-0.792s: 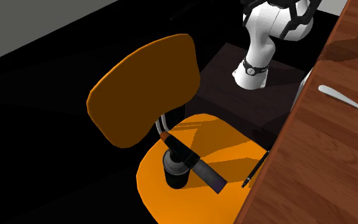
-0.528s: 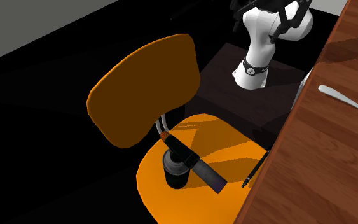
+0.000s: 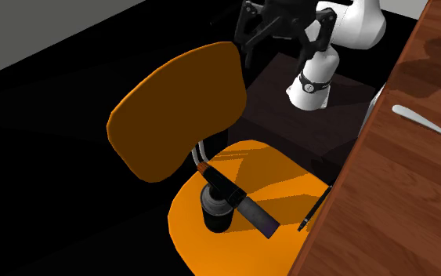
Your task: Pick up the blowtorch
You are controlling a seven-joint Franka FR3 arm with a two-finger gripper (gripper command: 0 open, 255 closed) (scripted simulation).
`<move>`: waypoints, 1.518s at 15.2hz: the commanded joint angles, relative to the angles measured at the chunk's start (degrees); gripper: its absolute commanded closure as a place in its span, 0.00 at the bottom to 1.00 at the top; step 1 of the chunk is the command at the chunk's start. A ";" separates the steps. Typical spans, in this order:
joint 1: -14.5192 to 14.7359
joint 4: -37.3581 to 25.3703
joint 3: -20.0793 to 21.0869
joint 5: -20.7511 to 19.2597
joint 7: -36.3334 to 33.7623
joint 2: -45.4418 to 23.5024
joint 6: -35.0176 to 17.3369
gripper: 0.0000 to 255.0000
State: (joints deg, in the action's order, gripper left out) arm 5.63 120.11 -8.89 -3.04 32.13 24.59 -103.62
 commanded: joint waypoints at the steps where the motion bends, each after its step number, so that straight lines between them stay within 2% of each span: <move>1: 0.91 -3.88 -2.00 1.15 5.44 -5.01 -0.48 0.00; 8: 2.37 -21.91 -6.13 7.77 22.80 -23.79 2.33 0.00; 12: 1.32 -35.23 -6.30 11.99 31.43 -35.43 6.58 0.00; 16: -0.85 -51.48 -4.96 15.33 37.93 -47.75 12.79 0.00; 23: -0.26 -44.24 -4.82 15.10 38.59 -46.54 6.79 0.00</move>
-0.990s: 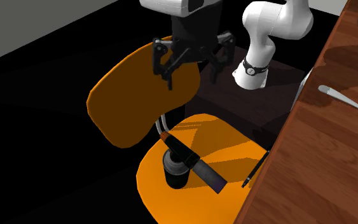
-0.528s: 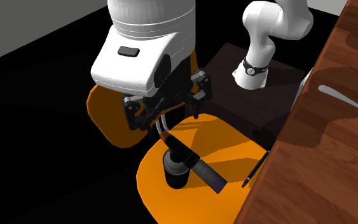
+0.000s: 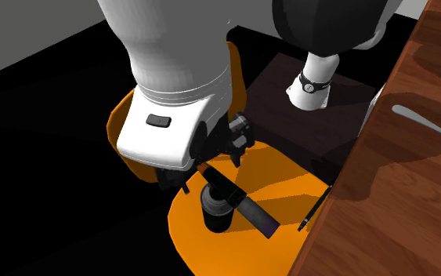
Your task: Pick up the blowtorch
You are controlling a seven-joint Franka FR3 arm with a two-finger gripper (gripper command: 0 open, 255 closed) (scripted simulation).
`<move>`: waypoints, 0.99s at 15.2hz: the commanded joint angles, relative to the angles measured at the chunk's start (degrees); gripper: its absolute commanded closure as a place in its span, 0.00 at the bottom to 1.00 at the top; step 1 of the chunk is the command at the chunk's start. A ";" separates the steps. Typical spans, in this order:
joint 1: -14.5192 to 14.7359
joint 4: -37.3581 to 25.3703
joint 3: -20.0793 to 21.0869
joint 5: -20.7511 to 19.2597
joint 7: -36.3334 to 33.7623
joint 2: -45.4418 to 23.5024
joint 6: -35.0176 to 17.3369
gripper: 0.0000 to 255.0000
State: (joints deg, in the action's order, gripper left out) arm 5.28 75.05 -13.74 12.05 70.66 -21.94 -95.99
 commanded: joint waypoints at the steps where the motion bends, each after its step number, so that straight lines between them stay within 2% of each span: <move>1: 0.13 1.34 0.04 0.01 0.13 0.05 -1.32 0.00; 2: 0.13 1.35 0.04 0.01 0.13 0.06 -1.32 0.00; 3: 0.19 1.57 0.04 -0.02 0.10 0.15 -1.46 1.00; 12: 0.13 1.34 0.03 0.01 0.13 0.05 -1.32 1.00; 15: -0.10 -1.50 0.01 0.04 -0.16 -0.30 1.16 1.00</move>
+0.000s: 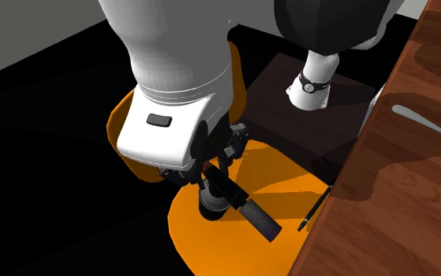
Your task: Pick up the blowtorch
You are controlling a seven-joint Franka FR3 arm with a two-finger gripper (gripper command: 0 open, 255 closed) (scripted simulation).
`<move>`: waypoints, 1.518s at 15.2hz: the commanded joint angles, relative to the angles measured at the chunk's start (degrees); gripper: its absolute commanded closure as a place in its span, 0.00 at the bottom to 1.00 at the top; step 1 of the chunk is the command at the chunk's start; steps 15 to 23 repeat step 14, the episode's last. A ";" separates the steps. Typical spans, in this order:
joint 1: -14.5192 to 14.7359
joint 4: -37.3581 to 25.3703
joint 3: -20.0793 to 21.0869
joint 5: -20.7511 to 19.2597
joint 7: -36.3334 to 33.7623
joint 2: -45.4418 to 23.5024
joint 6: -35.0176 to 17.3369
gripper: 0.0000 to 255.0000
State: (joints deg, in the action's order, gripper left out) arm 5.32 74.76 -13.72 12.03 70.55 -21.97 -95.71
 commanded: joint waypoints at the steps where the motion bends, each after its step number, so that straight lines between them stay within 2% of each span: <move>1: -0.23 -2.22 -0.02 0.08 -0.15 -0.44 1.73 1.00; 12: -1.83 -16.42 0.06 0.87 -1.30 -4.04 12.27 1.00; 23: -1.86 -16.66 0.07 0.89 -1.32 -4.12 12.44 1.00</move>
